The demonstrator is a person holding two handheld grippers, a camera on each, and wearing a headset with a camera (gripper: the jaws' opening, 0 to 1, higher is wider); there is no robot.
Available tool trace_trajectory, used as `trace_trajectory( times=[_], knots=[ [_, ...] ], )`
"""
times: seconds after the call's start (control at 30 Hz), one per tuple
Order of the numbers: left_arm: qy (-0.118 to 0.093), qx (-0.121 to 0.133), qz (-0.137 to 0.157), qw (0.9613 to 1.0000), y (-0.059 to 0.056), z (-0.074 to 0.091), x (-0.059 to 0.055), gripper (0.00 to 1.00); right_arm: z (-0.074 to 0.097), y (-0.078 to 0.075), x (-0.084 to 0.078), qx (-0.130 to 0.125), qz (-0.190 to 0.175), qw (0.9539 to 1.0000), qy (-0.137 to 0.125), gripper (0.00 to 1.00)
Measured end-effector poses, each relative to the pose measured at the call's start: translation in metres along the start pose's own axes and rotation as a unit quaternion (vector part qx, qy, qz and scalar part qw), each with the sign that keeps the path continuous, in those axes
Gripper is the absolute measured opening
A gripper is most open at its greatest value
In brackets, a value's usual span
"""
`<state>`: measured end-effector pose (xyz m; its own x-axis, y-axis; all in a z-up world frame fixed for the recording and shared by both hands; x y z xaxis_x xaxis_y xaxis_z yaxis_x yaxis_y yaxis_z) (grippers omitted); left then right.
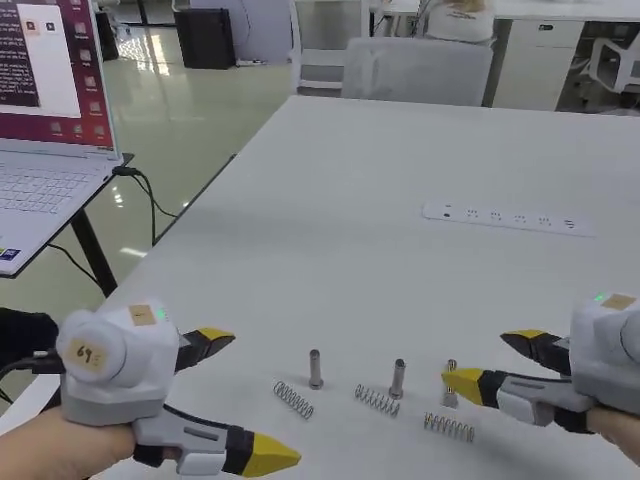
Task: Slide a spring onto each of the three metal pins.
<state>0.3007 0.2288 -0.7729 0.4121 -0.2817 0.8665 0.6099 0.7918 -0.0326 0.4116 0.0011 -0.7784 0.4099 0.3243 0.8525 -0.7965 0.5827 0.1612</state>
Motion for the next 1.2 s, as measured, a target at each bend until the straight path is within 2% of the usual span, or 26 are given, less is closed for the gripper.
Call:
trace_trajectory(
  times=[0.13,0.37,0.47,0.5,0.63,0.83,1.0,1.1,1.2],
  knots=[
    [-0.001,0.0,-0.001,1.0,0.0,0.0,0.001,0.98,-0.006,-0.008,-0.001,-0.008,-0.046,0.9988,0.011,0.44],
    [-0.002,0.001,-0.001,1.0,0.0,0.0,0.003,0.98,-0.017,-0.012,-0.005,-0.019,-0.092,0.9949,0.036,0.29],
    [-0.002,0.001,0.0,1.0,0.0,0.0,0.003,0.98,-0.022,-0.011,-0.007,-0.02,-0.097,0.9938,0.051,0.25],
    [-0.002,0.0,0.0,1.0,0.0,0.0,0.003,0.98,-0.024,-0.011,-0.011,-0.022,-0.1,0.9924,0.068,0.24],
    [-0.001,0.0,0.0,1.0,0.0,0.0,0.002,0.98,-0.032,-0.011,-0.016,-0.029,-0.095,0.9903,0.097,0.2],
    [0.001,0.0,0.0,1.0,0.0,0.001,0.002,0.98,-0.038,-0.008,-0.023,-0.03,-0.114,0.9856,0.121,0.18],
    [0.001,-0.001,0.0,1.0,-0.001,0.001,0.001,0.98,-0.042,-0.007,-0.027,-0.038,-0.116,0.9829,0.137,0.15],
    [0.001,-0.002,0.003,1.0,-0.001,0.001,0.001,0.98,-0.044,-0.009,-0.032,-0.052,-0.114,0.9793,0.159,0.14],
    [0.0,-0.002,0.004,1.0,-0.001,0.001,0.001,0.98,-0.048,-0.009,-0.033,-0.053,-0.11,0.9774,0.173,0.11]
  ],
)
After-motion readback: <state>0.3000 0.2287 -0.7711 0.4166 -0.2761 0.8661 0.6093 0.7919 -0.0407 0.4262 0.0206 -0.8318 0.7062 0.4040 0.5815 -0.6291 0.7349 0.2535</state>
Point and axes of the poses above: the centre of the closed fingertips' face, and the gripper's own axes: z roughly backward along the fingers, y roughly to its left, x roughly out of its top, the point moved 3 cm from there along z, roughly backward along the fingers, and after that the axes turned 5 degrees about x, right-handed, at the moved point
